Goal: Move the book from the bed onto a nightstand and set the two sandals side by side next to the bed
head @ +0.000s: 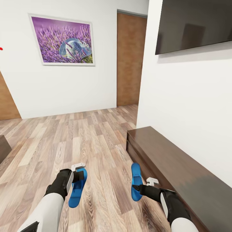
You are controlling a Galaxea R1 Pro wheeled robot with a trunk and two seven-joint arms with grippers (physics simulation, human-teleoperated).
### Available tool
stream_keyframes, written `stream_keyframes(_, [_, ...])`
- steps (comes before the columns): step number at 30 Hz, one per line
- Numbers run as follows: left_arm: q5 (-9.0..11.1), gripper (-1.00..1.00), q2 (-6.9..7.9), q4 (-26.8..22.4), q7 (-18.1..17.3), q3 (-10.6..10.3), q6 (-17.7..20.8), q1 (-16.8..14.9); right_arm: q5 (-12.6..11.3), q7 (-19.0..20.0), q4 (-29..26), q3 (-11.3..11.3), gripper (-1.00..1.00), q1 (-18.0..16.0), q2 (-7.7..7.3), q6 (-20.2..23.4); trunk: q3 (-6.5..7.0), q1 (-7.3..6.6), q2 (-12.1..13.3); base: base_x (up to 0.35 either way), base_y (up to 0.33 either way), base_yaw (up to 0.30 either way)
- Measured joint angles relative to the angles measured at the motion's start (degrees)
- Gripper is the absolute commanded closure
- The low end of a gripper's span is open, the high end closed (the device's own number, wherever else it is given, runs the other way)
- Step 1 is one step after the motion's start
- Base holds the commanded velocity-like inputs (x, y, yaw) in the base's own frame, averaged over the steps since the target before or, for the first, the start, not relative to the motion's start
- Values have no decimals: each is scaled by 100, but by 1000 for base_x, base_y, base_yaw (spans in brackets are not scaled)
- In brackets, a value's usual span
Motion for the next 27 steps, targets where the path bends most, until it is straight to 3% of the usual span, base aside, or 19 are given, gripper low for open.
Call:
stream_keyframes(14, [3, 100, -3, -1, 0, -6, 1, 0, -42, 12, 10, -88, 100, 0, -8, -2, -1, 0, 0, 162, 73, 14])
stream_keyframes(27, [8, 100, -9, -2, 0, -10, -2, 1, -27, 13, 17, -65, 100, -1, 7, -20, -60, 1, 0, 141, 12, 194])
